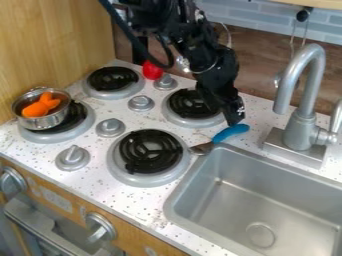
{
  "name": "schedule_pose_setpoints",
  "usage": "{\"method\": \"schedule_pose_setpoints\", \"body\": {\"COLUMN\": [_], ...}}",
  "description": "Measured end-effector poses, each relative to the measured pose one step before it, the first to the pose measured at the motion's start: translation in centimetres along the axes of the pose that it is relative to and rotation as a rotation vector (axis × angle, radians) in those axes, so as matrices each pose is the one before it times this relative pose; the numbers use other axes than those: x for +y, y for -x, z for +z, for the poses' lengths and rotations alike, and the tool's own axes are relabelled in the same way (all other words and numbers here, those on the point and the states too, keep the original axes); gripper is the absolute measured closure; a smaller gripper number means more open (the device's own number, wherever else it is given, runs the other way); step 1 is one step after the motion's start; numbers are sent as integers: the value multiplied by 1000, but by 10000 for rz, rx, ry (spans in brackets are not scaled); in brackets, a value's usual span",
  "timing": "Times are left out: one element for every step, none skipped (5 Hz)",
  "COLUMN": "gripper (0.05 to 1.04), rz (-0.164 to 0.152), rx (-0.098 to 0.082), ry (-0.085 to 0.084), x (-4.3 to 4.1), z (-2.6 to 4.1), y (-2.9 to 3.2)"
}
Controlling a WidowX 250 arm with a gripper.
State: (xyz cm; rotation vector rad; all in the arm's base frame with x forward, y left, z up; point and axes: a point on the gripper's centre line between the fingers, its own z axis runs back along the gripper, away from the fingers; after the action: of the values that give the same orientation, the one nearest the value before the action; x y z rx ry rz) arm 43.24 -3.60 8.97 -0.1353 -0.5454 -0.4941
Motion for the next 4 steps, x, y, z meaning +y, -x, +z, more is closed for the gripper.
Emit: {"method": "schedule_pose_setpoints", "body": {"gripper": [77, 77, 77, 77], "rz": [177, 715, 456, 286], "rx": [400, 149, -189, -516], "ry": [185, -394, -494, -630], "x": [-165, 2049, 1265, 948], "z": [-1307, 43, 1674, 2899], "y": [1290, 1943, 333, 97]}}
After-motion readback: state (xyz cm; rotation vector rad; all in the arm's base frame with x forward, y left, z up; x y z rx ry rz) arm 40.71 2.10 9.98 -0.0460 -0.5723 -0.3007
